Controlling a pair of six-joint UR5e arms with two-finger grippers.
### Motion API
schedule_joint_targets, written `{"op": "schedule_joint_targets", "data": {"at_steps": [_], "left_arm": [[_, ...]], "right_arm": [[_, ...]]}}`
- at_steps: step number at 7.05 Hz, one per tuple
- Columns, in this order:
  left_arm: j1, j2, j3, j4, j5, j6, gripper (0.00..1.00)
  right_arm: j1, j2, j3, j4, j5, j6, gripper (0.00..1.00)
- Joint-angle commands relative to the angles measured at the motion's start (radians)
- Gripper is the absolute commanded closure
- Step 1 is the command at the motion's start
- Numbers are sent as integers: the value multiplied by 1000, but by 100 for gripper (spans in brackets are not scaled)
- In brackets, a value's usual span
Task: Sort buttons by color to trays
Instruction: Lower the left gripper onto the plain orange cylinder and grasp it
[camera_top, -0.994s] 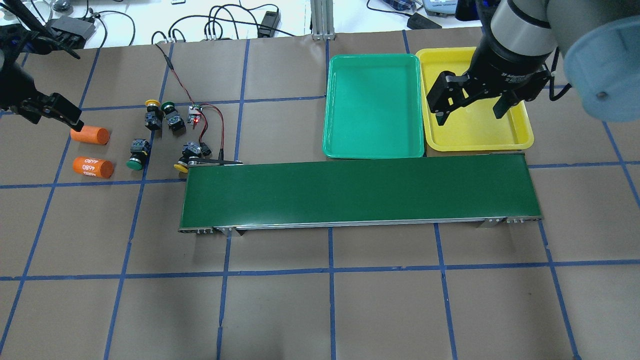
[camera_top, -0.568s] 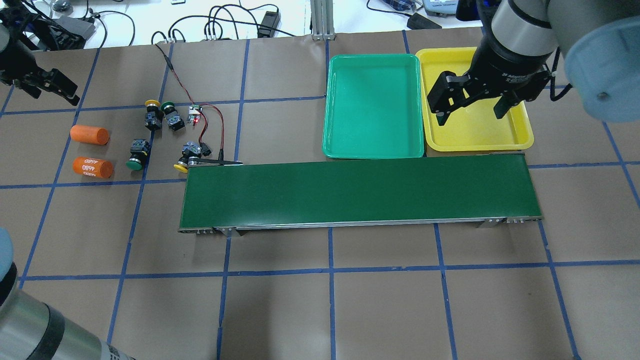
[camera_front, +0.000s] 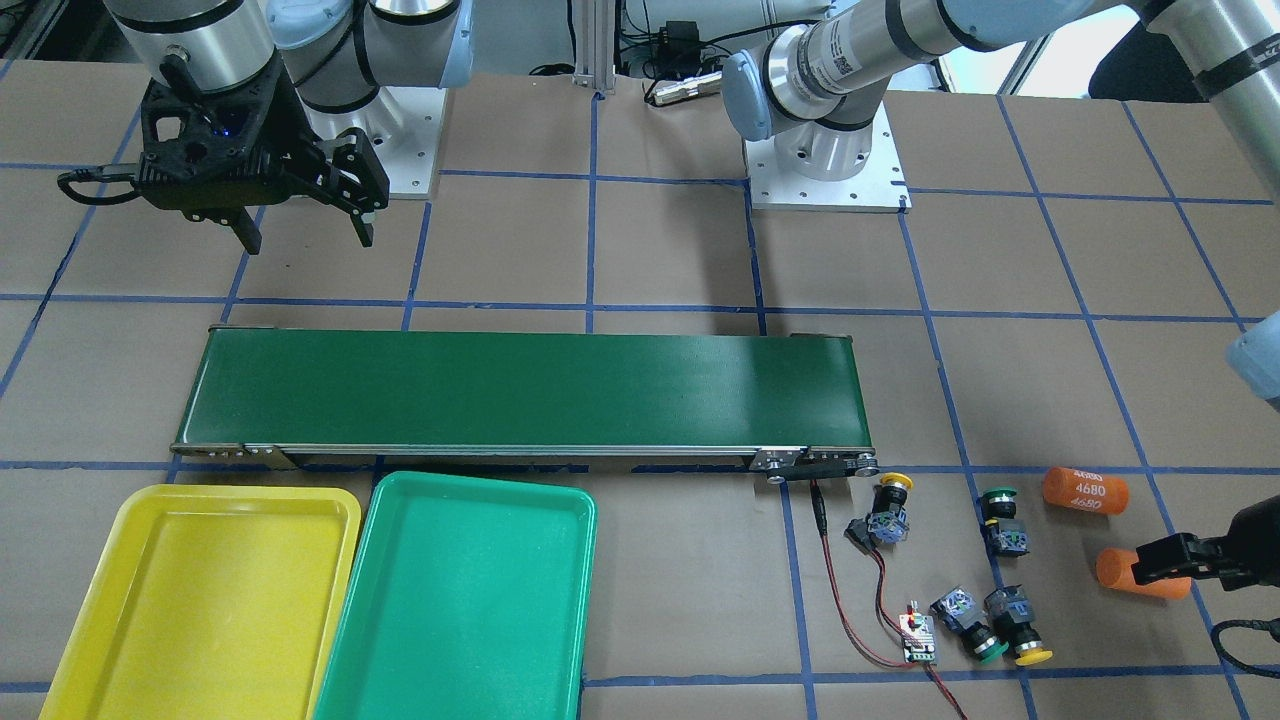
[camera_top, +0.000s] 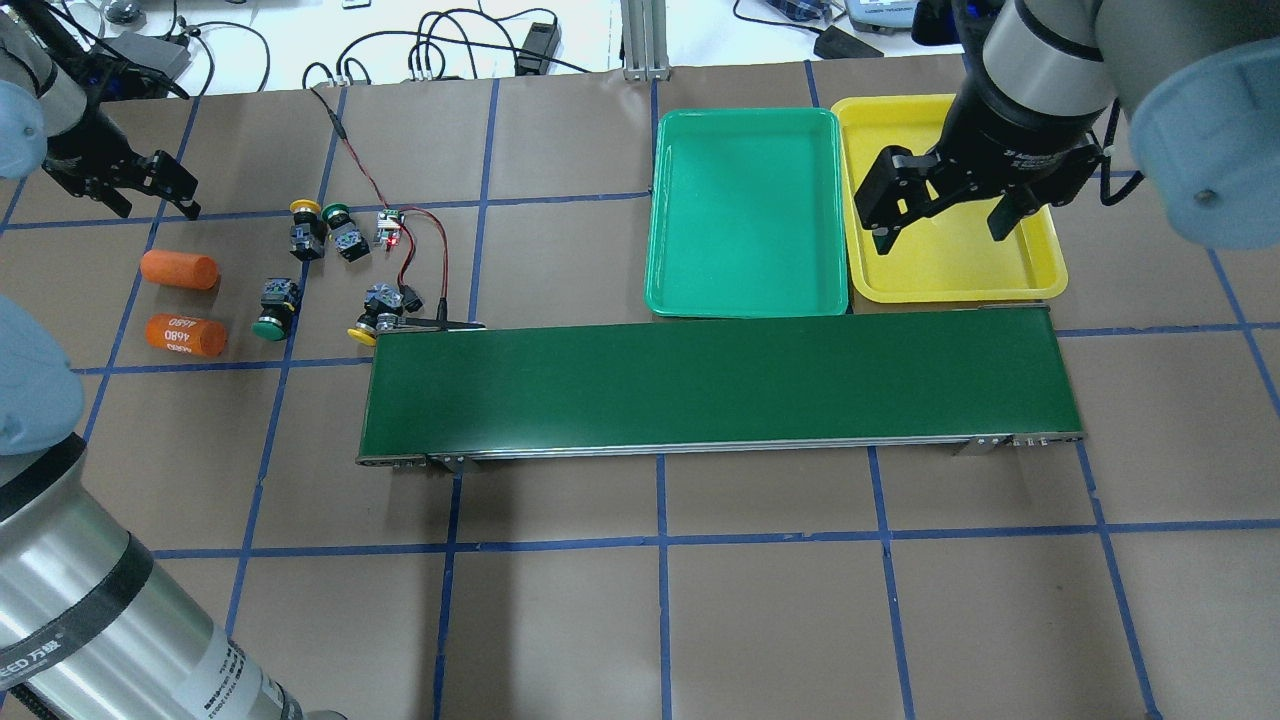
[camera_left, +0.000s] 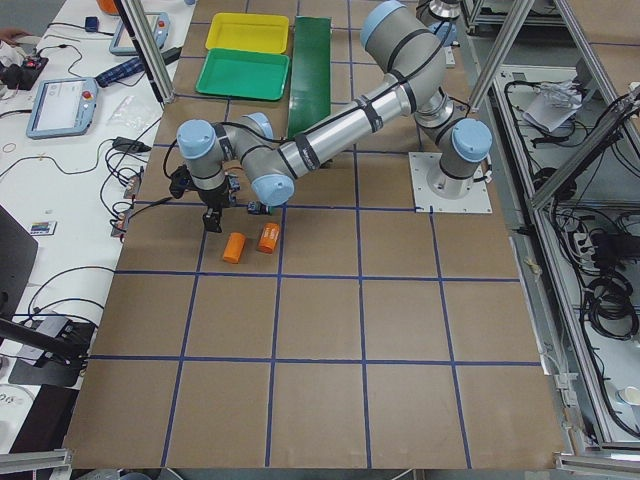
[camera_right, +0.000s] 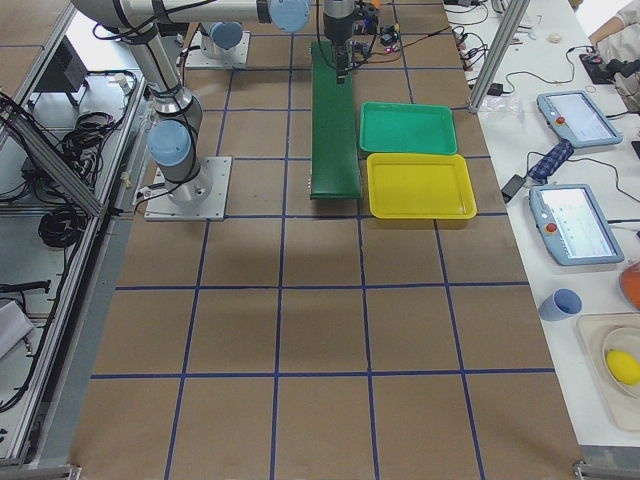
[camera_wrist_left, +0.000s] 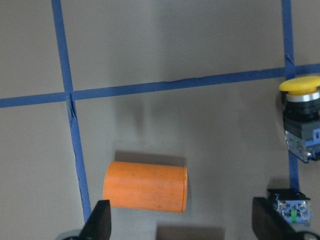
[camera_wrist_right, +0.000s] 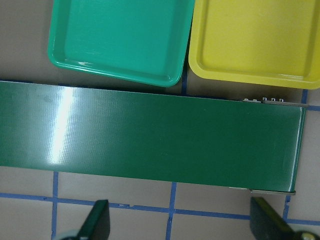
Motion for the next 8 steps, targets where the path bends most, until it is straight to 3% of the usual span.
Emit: {"op": "schedule_joint_targets", "data": {"at_steps": [1, 8], "left_arm": [[0, -47, 9, 0, 4, -10, 0], [5, -82, 18, -3, 64, -29, 0]], "right_arm": [[-1, -1, 1, 0, 0, 0, 0], [0, -1, 1, 0, 0, 0, 0]]}}
